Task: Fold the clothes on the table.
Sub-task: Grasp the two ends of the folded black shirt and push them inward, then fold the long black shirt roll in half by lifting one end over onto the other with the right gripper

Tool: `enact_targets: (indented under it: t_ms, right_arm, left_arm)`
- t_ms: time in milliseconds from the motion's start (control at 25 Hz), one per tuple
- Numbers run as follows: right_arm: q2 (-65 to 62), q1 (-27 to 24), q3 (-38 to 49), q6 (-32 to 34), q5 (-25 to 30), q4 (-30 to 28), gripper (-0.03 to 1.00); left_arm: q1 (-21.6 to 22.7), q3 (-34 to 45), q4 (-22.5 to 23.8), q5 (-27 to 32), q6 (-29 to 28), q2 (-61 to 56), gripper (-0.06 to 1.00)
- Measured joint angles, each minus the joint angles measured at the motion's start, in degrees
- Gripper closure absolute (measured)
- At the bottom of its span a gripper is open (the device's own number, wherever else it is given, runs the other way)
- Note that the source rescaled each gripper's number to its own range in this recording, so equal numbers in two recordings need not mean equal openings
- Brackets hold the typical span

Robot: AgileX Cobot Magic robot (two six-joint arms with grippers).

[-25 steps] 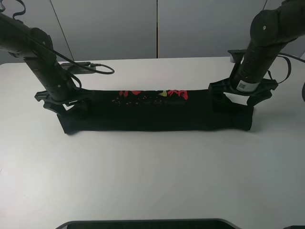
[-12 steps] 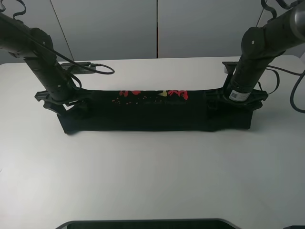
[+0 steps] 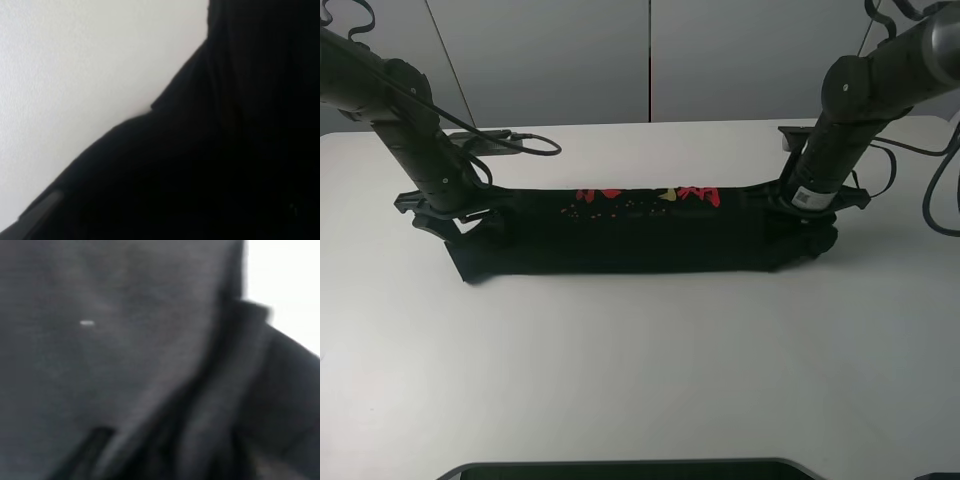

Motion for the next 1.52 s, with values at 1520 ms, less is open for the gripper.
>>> enact_targets:
  t_ms: [1520]
  right_arm:
    - [-12.61, 7.89, -5.75, -38.01, 11.32, 51.89, 0.90]
  left_arm:
    - [0.00, -0.04, 0.00, 0.85, 0.24, 0.20, -0.05]
